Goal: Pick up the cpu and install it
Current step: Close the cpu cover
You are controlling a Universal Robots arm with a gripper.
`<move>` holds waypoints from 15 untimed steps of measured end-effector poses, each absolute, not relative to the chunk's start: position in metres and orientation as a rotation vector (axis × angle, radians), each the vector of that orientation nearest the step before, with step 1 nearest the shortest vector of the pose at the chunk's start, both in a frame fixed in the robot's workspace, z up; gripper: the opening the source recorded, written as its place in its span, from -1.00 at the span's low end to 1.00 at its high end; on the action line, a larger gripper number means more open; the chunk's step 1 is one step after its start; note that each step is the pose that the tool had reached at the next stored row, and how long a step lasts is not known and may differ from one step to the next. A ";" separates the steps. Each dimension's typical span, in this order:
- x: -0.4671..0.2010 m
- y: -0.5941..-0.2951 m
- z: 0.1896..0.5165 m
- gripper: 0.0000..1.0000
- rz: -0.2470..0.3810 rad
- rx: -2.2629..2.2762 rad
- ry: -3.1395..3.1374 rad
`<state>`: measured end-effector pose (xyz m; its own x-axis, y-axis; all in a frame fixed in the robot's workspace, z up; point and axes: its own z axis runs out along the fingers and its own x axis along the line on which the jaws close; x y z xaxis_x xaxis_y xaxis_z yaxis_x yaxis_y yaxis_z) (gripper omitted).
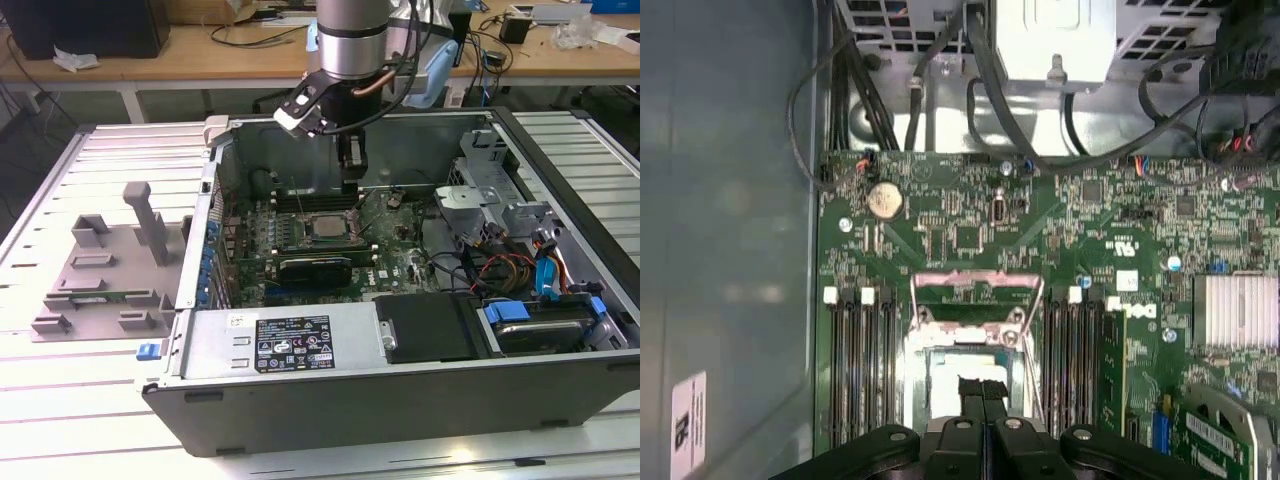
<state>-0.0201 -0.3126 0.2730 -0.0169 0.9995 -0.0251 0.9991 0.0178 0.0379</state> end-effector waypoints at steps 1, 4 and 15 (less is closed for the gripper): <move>-0.017 -0.313 0.273 -0.79 0.015 2.171 2.209; -0.009 -0.313 0.273 -0.79 0.015 2.171 2.209; 0.012 -0.313 0.273 -0.79 0.015 2.171 2.209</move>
<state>0.0117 -0.3126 0.2730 -0.0168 0.9995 -0.0251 0.9991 0.0177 0.0379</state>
